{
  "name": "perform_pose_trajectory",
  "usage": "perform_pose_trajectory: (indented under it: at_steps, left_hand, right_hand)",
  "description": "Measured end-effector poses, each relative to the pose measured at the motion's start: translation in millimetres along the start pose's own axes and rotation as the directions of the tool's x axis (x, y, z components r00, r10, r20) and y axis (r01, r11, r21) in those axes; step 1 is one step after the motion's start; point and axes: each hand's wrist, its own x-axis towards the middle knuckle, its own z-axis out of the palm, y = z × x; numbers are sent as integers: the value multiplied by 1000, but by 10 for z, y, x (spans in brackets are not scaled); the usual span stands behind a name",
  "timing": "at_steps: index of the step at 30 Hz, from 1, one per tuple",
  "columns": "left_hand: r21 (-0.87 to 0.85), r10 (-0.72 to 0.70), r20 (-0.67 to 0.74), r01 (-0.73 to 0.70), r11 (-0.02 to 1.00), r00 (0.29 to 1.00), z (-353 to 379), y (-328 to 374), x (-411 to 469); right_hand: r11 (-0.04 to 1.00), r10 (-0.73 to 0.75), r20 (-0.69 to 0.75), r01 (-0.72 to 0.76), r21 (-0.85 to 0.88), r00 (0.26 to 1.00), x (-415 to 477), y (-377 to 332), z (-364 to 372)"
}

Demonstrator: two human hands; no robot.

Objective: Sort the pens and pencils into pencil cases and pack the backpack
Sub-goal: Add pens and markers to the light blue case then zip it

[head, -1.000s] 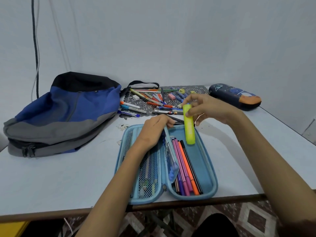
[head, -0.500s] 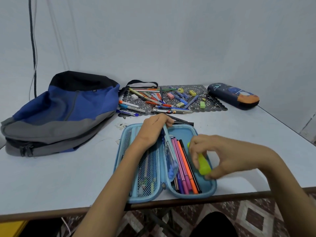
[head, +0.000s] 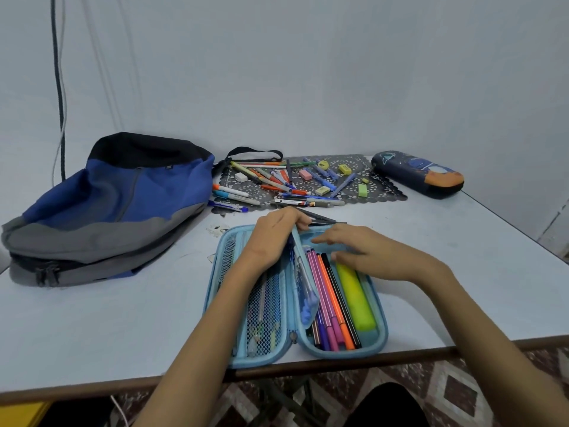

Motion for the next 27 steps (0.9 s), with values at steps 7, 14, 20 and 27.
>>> perform_pose_trajectory:
  at_steps: [7,14,20,27]
  left_hand:
    - [46,-22,-35,23,999,999,2,22,-3]
    - [41,-11,-14,12,999,1000,-2,26,-10]
    - [64,-9,-9,10,998,1000,-12,26,-18]
    - [59,-26,-23,27,998,999,-5,48,-27]
  right_hand:
    - [985,13,-10,-14,-174,1000,140,-105,129]
    - [984,89,-56,-79,159,994,141,-92,-125]
    - [911,410,-414,-386,143,813,719,654,-251]
    - [789,552,-405,-614,-30,729,935,1135,-106]
